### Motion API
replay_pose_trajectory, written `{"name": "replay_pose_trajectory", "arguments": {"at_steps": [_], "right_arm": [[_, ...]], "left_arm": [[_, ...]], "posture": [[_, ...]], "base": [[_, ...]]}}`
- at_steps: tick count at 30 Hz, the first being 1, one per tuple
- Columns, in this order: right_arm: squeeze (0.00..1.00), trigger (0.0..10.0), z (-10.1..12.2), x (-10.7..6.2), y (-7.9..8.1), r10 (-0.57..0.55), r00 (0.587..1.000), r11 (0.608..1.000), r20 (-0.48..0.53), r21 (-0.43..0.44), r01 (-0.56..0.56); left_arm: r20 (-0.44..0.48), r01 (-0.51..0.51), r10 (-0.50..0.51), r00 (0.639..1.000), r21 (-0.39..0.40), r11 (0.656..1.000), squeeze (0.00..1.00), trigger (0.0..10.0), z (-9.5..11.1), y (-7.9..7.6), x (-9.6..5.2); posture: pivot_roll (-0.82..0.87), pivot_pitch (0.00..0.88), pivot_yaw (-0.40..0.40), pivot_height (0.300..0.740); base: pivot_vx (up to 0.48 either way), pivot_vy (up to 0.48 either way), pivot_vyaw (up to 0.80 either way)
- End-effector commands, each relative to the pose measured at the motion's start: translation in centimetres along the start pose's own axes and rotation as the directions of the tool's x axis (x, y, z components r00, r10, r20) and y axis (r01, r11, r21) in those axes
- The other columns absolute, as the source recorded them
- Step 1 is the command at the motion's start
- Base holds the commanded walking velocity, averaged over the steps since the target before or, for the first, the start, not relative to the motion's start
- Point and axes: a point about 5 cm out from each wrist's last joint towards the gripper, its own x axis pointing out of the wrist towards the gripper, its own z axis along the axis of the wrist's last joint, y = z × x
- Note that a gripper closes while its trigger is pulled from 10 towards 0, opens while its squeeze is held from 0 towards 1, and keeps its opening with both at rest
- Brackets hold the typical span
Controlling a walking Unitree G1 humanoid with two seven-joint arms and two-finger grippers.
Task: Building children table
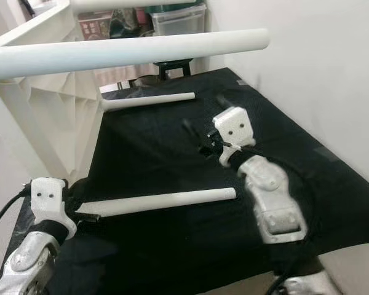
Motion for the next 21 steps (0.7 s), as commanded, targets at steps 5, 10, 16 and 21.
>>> {"name": "replay_pose_trajectory", "arguments": {"at_steps": [5, 10, 16, 21], "right_arm": [[0.0, 10.0, -0.3, -2.8, -6.0, -0.216, 0.972, 0.938, -0.09, -0.295, 0.181], [0.0, 10.0, -0.4, -4.7, -9.5, -0.443, 0.888, 0.855, -0.123, -0.357, 0.376], [0.0, 10.0, 3.4, -3.4, -10.3, -0.454, 0.888, 0.793, 0.072, -0.423, 0.439], [0.0, 10.0, 6.5, -0.8, -7.8, -0.182, 0.965, 0.745, 0.19, -0.614, 0.261]], "left_arm": [[-0.033, -0.031, 0.03, 0.999, -0.008, 0.999, 0.0, 10.0, -0.7, 1.5, 0.3], [-0.032, -0.03, 0.03, 0.999, -0.013, 0.999, 0.0, 10.0, -0.6, 1.7, 0.6], [-0.029, -0.02, 0.02, 0.999, -0.013, 1.0, 0.0, 10.0, -0.6, 1.7, 0.8], [-0.028, -0.024, 0.024, 0.999, -0.018, 1.0, 0.0, 10.0, -0.8, 1.7, 1.0]], "posture": [[-0.1, 0.057, 0.086, 0.74], [-0.11, 0.058, 0.1, 0.74], [-0.11, 0.051, 0.104, 0.74], [-0.12, 0.046, 0.104, 0.74]], "base": [[0.0, 0.0, 0.0], [0.0, 0.0, 0.0], [0.0, 0.0, 0.0], [0.0, 0.0, 0.0]]}}
